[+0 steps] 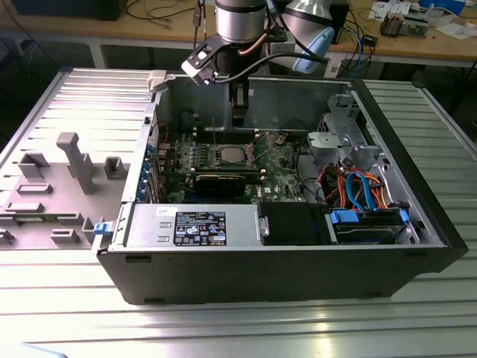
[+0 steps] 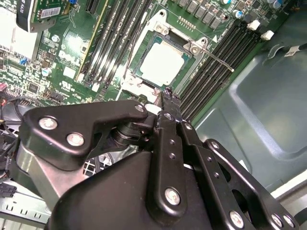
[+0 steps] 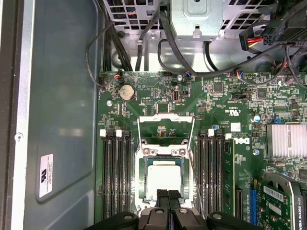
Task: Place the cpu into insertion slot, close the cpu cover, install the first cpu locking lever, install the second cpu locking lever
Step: 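Close the cpu cover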
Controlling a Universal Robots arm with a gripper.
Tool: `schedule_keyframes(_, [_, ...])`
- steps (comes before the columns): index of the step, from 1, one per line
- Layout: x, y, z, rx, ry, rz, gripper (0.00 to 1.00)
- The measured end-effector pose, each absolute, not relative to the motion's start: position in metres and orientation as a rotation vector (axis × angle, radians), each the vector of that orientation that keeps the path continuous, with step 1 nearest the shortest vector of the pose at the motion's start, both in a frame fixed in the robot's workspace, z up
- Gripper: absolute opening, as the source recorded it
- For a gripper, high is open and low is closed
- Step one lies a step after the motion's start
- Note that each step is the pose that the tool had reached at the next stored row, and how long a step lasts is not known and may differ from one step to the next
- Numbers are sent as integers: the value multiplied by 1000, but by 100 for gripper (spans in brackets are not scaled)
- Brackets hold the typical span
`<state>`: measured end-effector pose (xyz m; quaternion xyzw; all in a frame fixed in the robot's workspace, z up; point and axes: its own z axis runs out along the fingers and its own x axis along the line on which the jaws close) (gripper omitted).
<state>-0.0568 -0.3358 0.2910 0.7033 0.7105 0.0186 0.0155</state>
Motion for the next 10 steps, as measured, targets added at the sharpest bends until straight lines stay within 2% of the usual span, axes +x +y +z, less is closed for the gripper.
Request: schedule_keyframes(10, [-52, -336, 290, 2187, 2209, 55, 11])
